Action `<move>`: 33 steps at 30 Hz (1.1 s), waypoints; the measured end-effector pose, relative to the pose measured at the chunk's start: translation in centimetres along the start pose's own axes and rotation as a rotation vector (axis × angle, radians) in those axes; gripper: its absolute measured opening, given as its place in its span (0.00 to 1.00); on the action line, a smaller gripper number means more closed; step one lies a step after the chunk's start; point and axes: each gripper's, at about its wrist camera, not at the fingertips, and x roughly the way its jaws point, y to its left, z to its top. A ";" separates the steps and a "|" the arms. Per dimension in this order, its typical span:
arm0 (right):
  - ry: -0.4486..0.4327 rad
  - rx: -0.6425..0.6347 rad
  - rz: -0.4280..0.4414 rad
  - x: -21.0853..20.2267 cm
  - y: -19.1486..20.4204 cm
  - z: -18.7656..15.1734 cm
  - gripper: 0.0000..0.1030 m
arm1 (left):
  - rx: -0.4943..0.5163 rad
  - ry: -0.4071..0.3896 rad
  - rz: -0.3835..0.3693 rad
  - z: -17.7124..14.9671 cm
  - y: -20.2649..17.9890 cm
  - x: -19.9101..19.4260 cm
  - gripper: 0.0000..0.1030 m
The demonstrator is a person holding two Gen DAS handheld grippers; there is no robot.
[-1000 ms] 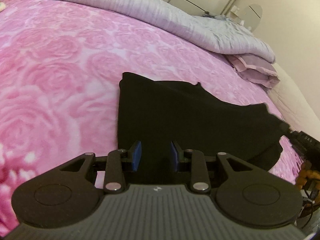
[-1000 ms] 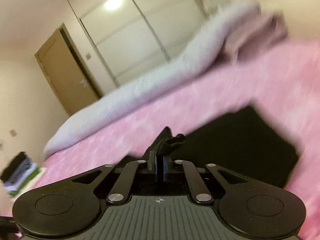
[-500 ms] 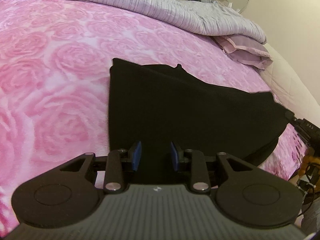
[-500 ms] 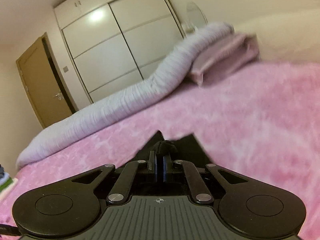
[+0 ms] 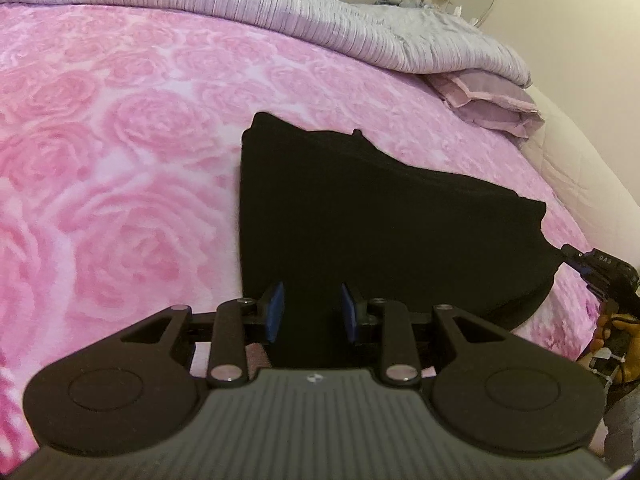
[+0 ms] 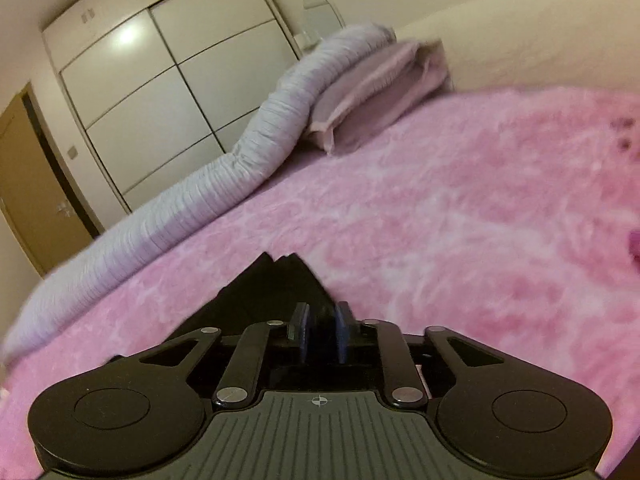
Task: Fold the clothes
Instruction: 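Fold the black pants end over with the right tool, then open it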
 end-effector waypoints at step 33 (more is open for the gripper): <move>0.290 -0.346 -0.004 -10.2 12.7 -10.3 0.22 | 0.084 -0.031 0.311 -6.9 -3.8 -9.6 0.26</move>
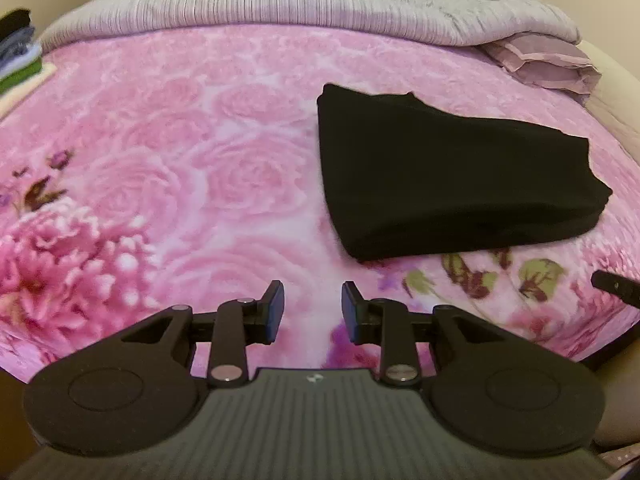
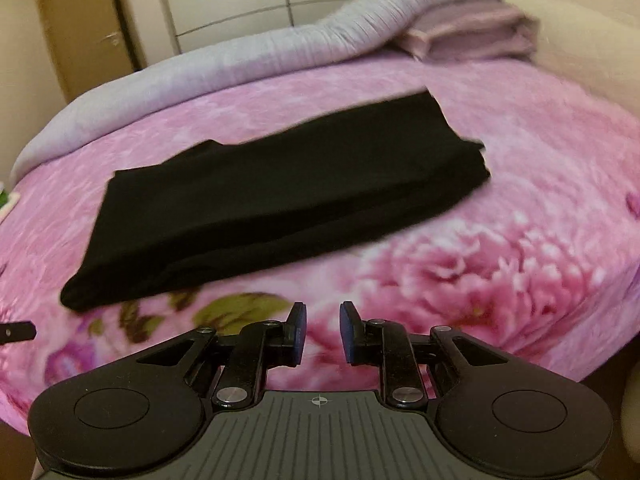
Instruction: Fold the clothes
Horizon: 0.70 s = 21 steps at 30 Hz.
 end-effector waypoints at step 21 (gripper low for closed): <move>-0.155 -0.026 -0.011 -9.5 1.4 -1.5 0.34 | 0.016 -0.182 -0.008 -3.4 -1.7 -10.5 0.28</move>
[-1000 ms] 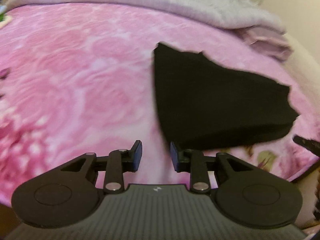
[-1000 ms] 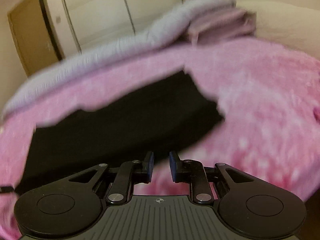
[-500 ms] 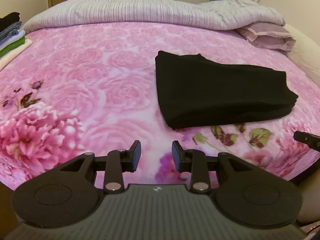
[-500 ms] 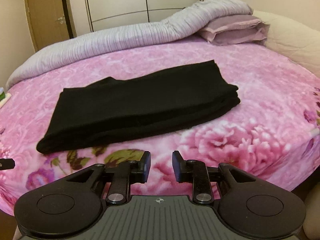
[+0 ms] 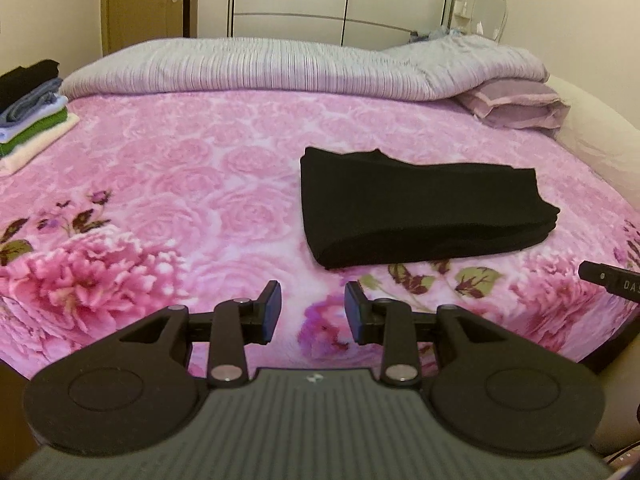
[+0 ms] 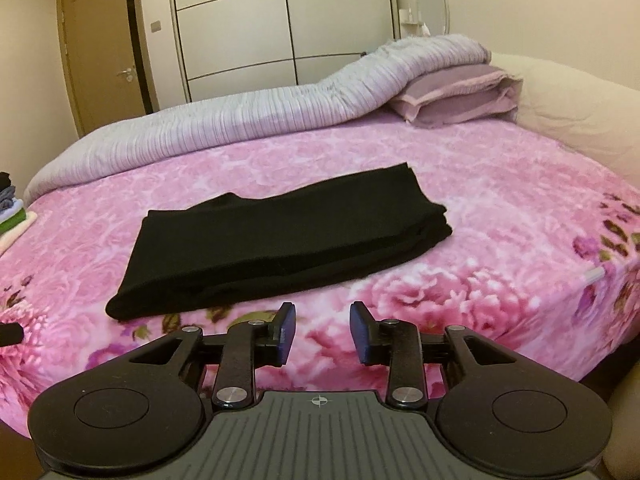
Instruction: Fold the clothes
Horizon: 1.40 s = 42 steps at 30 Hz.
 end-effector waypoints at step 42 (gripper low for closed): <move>-0.239 -1.359 0.200 15.4 17.7 -8.9 0.74 | -0.159 0.224 -0.066 0.3 9.0 14.5 0.30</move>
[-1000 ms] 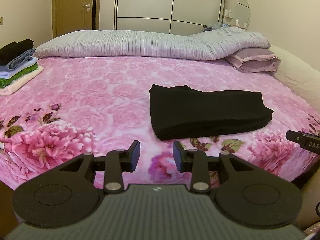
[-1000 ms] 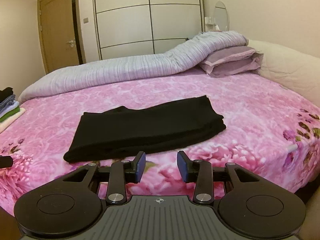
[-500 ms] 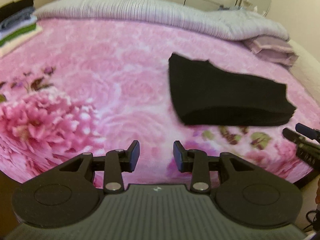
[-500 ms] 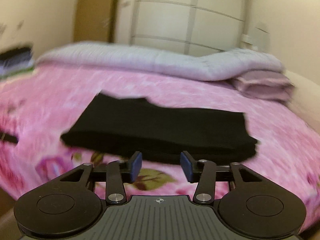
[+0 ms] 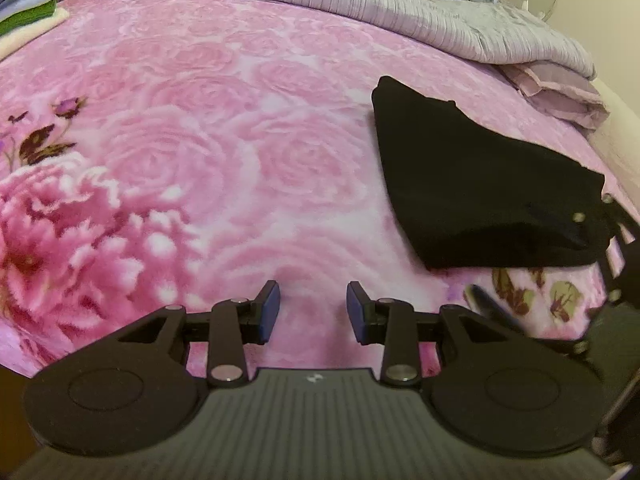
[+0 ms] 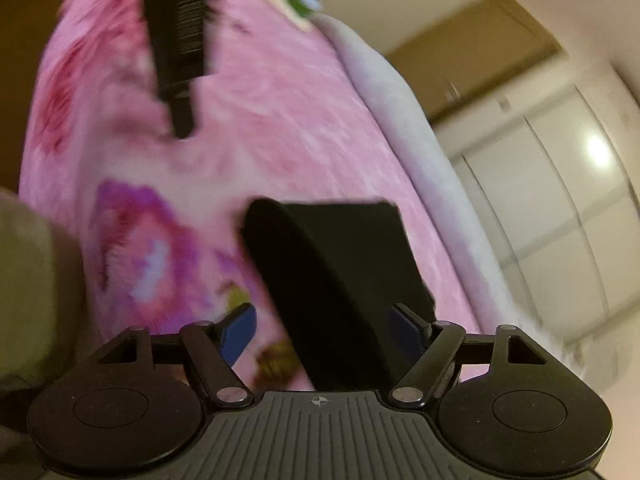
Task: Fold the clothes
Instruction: 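Close the right tool on the end of the folded pants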
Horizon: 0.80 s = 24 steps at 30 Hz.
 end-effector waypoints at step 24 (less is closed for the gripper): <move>0.004 0.345 0.163 4.3 -2.3 1.8 0.23 | 0.009 0.003 0.035 0.7 -0.5 0.5 0.30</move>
